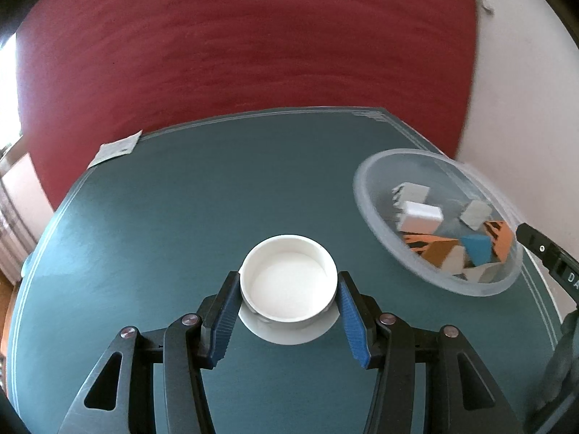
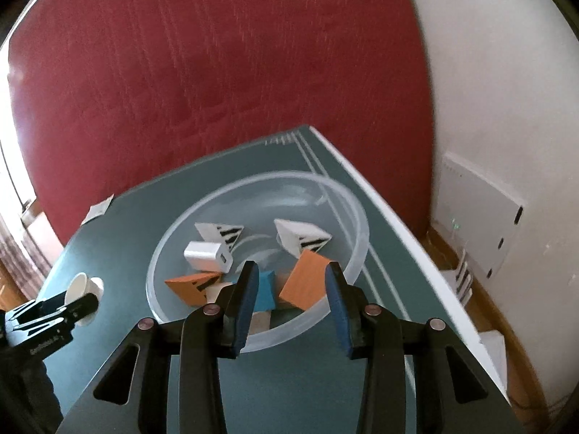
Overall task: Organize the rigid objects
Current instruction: 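Carry the white cup into the clear bowl and open the left gripper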
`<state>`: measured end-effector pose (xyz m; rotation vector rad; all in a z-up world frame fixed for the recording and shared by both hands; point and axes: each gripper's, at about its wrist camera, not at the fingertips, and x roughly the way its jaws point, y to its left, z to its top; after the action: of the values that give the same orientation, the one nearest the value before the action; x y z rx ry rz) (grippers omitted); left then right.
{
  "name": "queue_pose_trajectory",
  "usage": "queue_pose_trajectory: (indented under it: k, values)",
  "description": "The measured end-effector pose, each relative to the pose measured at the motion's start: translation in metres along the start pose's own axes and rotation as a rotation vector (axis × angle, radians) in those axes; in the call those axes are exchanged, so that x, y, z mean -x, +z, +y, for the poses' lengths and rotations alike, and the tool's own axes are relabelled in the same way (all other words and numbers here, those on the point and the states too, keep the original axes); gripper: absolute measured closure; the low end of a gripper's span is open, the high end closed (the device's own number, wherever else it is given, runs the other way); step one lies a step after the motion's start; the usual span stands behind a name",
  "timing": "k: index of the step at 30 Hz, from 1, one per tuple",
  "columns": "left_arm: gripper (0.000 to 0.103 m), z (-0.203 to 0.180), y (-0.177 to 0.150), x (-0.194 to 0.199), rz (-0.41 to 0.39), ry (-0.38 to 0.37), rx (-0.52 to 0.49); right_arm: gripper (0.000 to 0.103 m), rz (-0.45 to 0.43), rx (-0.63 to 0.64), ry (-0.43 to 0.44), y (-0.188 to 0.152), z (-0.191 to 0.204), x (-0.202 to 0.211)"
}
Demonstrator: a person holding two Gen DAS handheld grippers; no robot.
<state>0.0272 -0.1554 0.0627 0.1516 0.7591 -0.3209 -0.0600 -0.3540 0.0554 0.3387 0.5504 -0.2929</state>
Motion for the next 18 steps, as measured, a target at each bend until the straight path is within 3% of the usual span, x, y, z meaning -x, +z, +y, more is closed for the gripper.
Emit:
queue_pose_trajectory:
  k: [11, 13, 18]
  values:
    - [0.048, -0.059, 0.027, -0.003, -0.037, -0.094, -0.112, 0.062, -0.017, -0.08, -0.092, -0.001, -0.02, 0.001]
    - [0.048, -0.069, 0.031, -0.007, -0.038, -0.114, -0.129, 0.057, -0.02, -0.099, -0.094, 0.0, -0.024, 0.002]
    - [0.048, -0.087, 0.042, -0.021, -0.017, -0.151, -0.144, 0.056, -0.029, -0.116, -0.093, 0.0, -0.028, 0.003]
